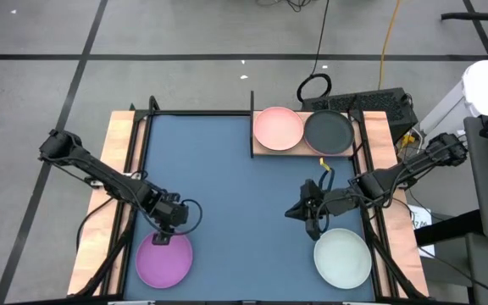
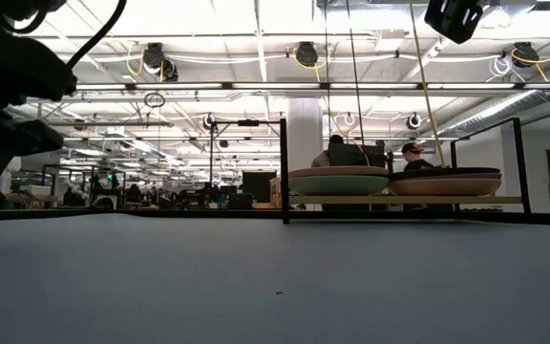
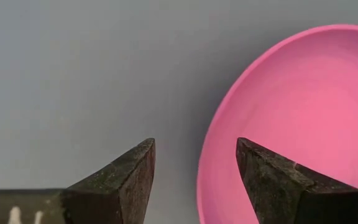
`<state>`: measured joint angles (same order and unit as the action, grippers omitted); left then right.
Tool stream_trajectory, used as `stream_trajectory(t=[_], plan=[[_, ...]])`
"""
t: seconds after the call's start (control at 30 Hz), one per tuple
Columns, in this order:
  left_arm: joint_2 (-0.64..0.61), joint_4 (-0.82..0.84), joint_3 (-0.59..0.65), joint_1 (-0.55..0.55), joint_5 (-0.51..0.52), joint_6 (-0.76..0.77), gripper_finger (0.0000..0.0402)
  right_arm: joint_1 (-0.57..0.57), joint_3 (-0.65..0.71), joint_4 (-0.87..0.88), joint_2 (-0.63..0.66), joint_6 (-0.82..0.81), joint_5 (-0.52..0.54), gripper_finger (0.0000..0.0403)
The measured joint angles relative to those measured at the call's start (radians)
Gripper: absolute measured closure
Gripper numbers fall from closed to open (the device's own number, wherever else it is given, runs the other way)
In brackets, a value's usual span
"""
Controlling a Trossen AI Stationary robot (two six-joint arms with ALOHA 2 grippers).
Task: Place and stack plates onto a shelf
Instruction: Stack the purple plate on top of the orange plate on the shelf
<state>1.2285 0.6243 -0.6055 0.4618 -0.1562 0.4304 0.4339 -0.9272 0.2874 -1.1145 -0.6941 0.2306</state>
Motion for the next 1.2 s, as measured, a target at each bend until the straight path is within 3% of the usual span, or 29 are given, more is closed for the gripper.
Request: stream_trajectory(t=[0.53, 0.83, 0.97, 1.2], plan=[[0.021, -0.048, 0.039, 0.003, 0.04, -0.04, 0.0174, 0.0, 0.0, -0.089, 0.0, -0.001, 0.0, 0.0385], [0.072, -0.077, 0.039, 0.068, 0.035, -0.004, 0.0178, 0.0, 0.0, -0.089, 0.0, -0.001, 0.0, 0.0385], [0.081, -0.083, 0.039, 0.105, 0.034, 0.027, 0.0216, 0.0, 0.0, -0.089, 0.004, -0.001, 0.0, 0.0385], [0.081, -0.084, 0.037, 0.135, 0.04, 0.101, 0.032, 0.0, 0.0, -0.085, 0.027, 0.002, 0.0, 0.0385]])
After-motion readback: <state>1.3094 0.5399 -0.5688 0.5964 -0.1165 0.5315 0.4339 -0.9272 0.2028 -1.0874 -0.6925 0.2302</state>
